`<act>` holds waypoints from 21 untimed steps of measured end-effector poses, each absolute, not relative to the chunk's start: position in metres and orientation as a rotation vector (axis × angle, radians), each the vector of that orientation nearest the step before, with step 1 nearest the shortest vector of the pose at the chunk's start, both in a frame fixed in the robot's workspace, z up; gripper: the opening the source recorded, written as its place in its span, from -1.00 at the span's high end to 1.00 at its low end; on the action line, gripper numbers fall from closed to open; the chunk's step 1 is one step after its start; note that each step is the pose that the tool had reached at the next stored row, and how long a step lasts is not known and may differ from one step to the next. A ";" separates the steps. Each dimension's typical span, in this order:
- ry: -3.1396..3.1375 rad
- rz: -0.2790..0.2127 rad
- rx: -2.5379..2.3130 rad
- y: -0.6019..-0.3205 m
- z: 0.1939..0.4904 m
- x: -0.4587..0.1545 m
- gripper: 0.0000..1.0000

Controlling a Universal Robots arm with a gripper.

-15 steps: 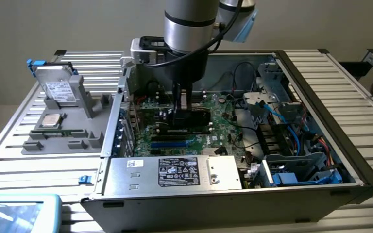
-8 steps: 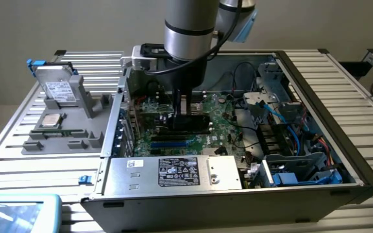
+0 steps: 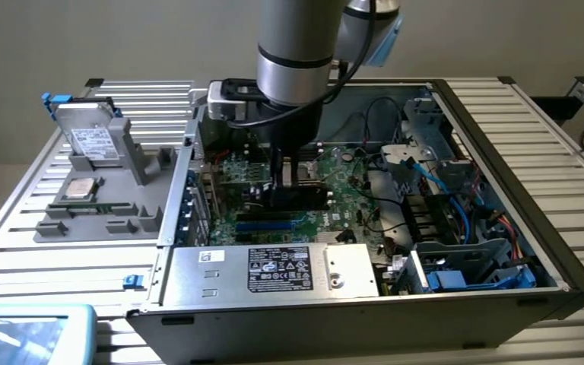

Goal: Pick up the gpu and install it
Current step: 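Insert the gpu into the slot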

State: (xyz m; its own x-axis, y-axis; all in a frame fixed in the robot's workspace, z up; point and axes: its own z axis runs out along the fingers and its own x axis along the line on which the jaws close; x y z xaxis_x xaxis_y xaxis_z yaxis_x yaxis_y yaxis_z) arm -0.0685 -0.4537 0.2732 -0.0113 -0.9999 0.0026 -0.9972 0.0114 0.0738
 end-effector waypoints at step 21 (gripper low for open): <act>-2.190 -0.080 2.165 -0.454 0.256 -0.073 0.44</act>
State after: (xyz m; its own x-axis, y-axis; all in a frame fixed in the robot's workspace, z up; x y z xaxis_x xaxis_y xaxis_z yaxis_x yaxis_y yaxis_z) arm -0.0732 -0.4537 0.2560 -0.0111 -0.9999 0.0066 -0.9967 0.0116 0.0798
